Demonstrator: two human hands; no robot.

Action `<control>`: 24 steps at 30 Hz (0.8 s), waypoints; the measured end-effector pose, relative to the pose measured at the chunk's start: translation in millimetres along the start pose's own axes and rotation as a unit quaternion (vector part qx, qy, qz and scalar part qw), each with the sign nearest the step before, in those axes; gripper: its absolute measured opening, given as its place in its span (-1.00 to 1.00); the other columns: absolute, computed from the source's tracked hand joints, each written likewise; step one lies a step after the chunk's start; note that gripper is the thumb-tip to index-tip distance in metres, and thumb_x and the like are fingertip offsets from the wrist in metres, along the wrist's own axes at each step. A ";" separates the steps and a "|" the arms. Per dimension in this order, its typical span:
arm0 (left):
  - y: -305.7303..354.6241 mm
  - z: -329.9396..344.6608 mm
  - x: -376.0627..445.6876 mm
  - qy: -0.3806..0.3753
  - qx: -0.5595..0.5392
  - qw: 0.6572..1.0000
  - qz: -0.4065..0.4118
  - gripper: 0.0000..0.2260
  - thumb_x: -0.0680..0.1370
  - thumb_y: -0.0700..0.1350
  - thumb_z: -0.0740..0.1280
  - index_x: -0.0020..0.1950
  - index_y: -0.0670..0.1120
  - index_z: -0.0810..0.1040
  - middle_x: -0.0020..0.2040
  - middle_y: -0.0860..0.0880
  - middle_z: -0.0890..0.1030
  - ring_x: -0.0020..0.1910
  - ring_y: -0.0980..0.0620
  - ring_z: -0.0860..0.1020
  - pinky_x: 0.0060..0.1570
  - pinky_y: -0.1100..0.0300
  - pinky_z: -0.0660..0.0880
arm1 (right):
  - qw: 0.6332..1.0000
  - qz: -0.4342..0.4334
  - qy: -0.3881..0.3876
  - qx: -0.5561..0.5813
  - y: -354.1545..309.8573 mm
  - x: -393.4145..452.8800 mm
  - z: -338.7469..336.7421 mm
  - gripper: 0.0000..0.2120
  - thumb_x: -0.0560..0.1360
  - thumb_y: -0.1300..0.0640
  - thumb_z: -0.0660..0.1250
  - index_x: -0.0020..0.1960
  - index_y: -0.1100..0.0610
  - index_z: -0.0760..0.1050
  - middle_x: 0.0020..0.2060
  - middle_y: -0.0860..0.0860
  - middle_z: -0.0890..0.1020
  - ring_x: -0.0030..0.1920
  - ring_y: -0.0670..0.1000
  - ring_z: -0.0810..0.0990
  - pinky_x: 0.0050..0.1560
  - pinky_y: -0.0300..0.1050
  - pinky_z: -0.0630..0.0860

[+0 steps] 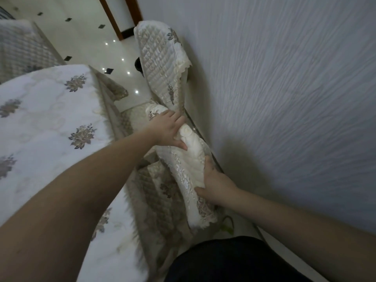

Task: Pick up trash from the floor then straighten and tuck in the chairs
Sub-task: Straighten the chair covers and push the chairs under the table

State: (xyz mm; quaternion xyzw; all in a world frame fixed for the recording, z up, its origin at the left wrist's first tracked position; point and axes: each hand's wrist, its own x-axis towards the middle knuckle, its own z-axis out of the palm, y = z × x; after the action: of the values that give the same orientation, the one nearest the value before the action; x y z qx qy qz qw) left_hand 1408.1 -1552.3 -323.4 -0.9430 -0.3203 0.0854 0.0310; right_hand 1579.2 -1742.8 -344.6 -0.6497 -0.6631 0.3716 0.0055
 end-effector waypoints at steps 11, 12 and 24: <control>68.2 31.7 -51.9 0.040 -0.170 0.962 -0.209 -0.30 0.58 0.26 0.08 0.57 -0.01 -0.15 0.59 -0.07 -0.08 0.54 -0.10 0.00 0.47 -0.08 0.10 | 0.989 -0.054 0.133 -0.030 10.0 45.0 -46.6 -0.56 0.55 -0.23 0.09 -0.34 0.04 0.35 -0.41 -0.03 0.50 -0.34 0.04 0.52 -0.29 -0.04 0.46; 78.8 34.1 -57.7 0.052 -0.190 0.956 -0.219 -0.31 0.59 0.23 0.11 0.57 -0.02 -0.12 0.59 -0.08 -0.04 0.53 -0.10 0.05 0.45 -0.07 0.15 | 0.988 -0.054 0.134 -0.047 10.7 48.7 -46.5 -0.55 0.53 -0.26 0.09 -0.35 0.04 0.35 -0.41 -0.03 0.50 -0.34 0.05 0.52 -0.29 -0.03 0.48; 193.0 35.9 -104.3 0.060 -0.331 0.907 -0.253 -0.27 0.55 0.29 0.08 0.53 -0.20 0.11 0.45 -0.18 0.32 0.40 -0.12 0.33 0.32 0.02 0.31 | 0.978 -0.085 0.175 -0.072 -18.8 72.6 -39.5 -0.22 0.47 -0.13 0.30 0.53 0.08 0.00 0.42 0.15 0.28 0.37 0.20 0.31 0.32 0.09 0.28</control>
State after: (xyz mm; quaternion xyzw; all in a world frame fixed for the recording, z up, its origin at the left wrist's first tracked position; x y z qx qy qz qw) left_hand 1435.8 -1768.7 -365.8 -0.7895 -0.5558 -0.0930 -0.2433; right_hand 1571.1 -1658.5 -341.1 -0.6443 -0.7299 0.2021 0.1065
